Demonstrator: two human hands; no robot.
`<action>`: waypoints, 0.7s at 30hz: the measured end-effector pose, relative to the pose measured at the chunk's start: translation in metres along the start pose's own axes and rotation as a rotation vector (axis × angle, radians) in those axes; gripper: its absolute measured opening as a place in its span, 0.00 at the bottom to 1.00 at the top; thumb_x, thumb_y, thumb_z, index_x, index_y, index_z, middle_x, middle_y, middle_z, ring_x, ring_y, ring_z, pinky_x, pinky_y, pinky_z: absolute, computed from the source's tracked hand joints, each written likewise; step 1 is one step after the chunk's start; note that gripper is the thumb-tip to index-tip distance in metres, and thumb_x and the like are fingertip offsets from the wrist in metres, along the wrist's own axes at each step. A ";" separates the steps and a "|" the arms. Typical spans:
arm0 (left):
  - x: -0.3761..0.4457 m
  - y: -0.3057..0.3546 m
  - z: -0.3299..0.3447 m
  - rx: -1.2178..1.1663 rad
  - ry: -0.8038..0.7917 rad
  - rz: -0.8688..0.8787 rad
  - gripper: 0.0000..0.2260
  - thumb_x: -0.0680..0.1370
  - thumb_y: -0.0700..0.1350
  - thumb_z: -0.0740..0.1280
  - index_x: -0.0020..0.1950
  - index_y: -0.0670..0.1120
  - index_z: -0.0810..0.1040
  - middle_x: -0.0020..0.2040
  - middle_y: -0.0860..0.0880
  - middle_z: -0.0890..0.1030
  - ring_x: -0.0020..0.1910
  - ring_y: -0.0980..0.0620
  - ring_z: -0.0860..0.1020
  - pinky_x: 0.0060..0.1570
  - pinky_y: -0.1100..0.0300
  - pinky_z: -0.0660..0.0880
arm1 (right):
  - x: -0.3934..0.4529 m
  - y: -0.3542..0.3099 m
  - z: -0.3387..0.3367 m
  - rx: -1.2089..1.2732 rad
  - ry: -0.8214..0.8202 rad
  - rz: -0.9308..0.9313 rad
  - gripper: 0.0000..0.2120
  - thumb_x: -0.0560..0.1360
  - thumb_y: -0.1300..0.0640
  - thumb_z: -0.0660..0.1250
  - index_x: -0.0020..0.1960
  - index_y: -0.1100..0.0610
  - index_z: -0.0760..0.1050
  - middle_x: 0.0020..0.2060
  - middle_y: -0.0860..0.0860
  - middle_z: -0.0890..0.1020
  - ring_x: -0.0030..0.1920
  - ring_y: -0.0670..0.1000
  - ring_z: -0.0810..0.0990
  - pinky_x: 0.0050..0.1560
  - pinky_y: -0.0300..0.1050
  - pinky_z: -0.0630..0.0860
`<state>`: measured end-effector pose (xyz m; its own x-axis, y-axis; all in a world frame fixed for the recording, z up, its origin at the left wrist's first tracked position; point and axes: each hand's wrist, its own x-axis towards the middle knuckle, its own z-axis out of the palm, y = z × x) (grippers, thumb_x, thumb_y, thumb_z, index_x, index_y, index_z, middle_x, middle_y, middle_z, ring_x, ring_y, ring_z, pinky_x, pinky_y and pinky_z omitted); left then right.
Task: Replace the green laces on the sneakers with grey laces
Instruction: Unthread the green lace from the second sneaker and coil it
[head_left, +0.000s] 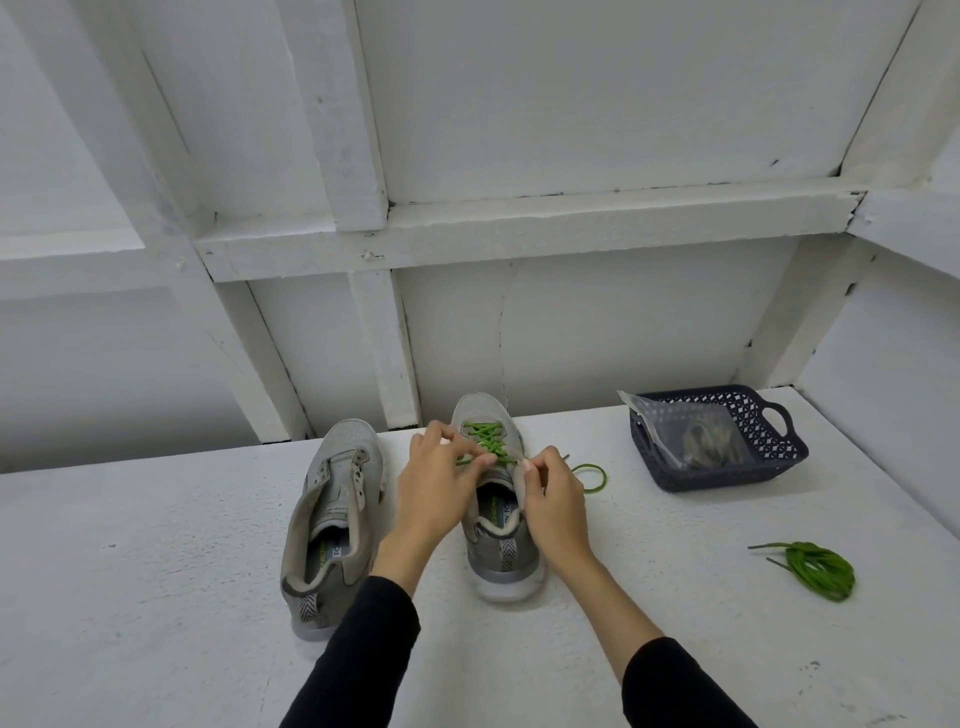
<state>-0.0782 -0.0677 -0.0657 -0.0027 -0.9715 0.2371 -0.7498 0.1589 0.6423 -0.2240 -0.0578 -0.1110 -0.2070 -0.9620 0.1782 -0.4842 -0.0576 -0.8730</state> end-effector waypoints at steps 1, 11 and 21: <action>0.000 0.002 -0.001 -0.225 0.023 -0.070 0.06 0.78 0.51 0.68 0.43 0.53 0.81 0.47 0.57 0.74 0.53 0.59 0.72 0.49 0.59 0.71 | 0.000 0.000 0.000 0.001 0.001 0.003 0.10 0.81 0.55 0.60 0.42 0.55 0.67 0.37 0.50 0.75 0.38 0.50 0.73 0.35 0.43 0.67; 0.008 -0.012 -0.025 -0.488 0.263 -0.470 0.10 0.76 0.43 0.66 0.37 0.45 0.70 0.35 0.48 0.76 0.35 0.50 0.74 0.39 0.54 0.70 | -0.001 0.000 0.000 0.006 0.001 0.019 0.10 0.81 0.53 0.60 0.42 0.55 0.67 0.37 0.50 0.75 0.38 0.51 0.73 0.35 0.44 0.68; -0.006 -0.009 0.006 -0.221 0.051 -0.308 0.12 0.81 0.47 0.62 0.63 0.46 0.74 0.64 0.47 0.70 0.63 0.49 0.71 0.57 0.60 0.66 | 0.004 -0.007 -0.006 -0.009 -0.059 0.017 0.09 0.79 0.51 0.63 0.42 0.52 0.68 0.39 0.48 0.78 0.41 0.48 0.77 0.37 0.41 0.73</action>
<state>-0.0756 -0.0644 -0.0768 0.2379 -0.9704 0.0405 -0.5498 -0.1002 0.8293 -0.2267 -0.0601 -0.1016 -0.1649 -0.9768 0.1364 -0.4885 -0.0393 -0.8717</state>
